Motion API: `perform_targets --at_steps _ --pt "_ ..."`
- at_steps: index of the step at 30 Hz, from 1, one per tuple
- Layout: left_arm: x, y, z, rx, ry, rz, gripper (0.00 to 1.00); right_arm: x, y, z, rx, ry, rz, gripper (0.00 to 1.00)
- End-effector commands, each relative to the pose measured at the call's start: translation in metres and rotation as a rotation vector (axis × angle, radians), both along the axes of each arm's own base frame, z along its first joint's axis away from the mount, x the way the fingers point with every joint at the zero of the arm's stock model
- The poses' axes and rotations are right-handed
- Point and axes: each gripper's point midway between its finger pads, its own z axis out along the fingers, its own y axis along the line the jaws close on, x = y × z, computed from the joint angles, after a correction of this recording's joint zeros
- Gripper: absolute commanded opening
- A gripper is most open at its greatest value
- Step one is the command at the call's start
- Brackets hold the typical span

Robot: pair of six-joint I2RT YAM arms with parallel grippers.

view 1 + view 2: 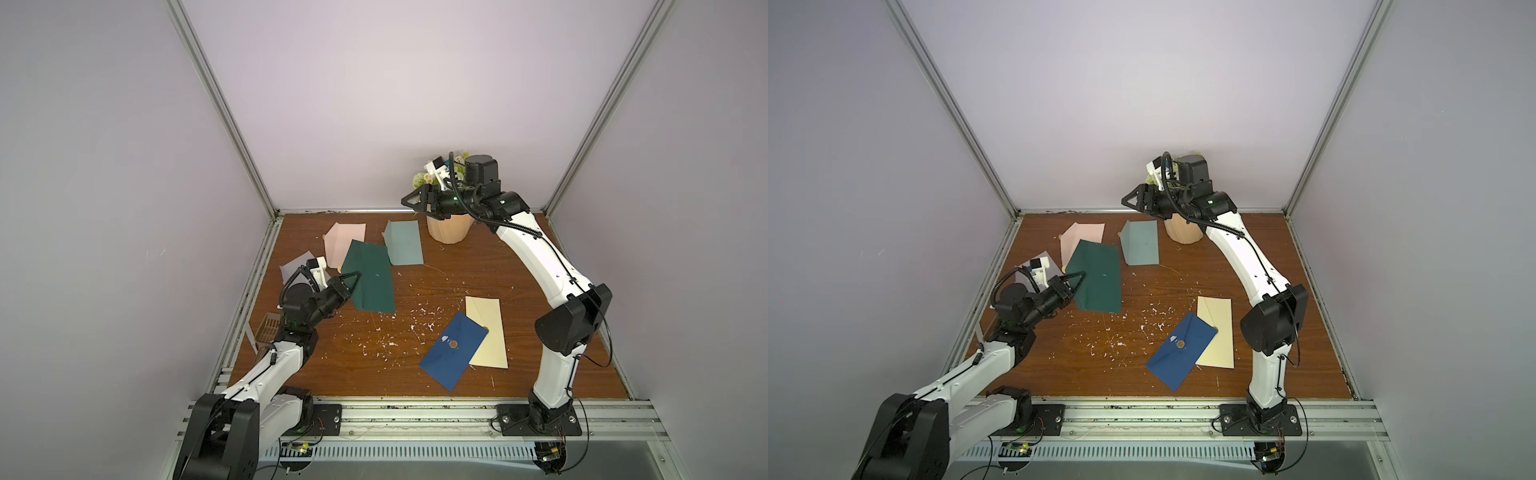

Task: Open the envelope
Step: Place the envelope at the center of the board.

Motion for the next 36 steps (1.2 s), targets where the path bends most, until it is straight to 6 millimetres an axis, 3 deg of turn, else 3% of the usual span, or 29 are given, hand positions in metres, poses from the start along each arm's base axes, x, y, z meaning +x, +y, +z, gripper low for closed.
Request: perform_targets --at_steps 1,15,22,25,33,36 --pt "-0.002 -0.002 -0.029 0.005 0.099 0.036 0.0 -0.008 -0.003 0.005 -0.007 -0.032 -0.001 0.71" --pt "-0.005 -0.012 -0.114 0.024 0.357 0.041 0.0 -0.02 -0.01 -0.002 -0.007 -0.018 -0.006 0.71" --pt "0.005 -0.048 -0.149 0.077 0.468 -0.041 0.0 -0.02 -0.013 -0.004 -0.02 -0.016 -0.005 0.72" --pt "0.009 -0.06 -0.158 0.094 0.484 -0.062 0.0 -0.02 -0.017 -0.005 -0.03 -0.016 -0.009 0.72" --pt "0.015 -0.066 -0.172 0.102 0.51 -0.075 0.03 -0.018 -0.025 -0.008 -0.04 -0.011 -0.012 0.72" --pt "0.019 -0.068 -0.174 0.099 0.508 -0.085 0.12 -0.017 -0.024 -0.012 -0.046 -0.003 -0.007 0.72"
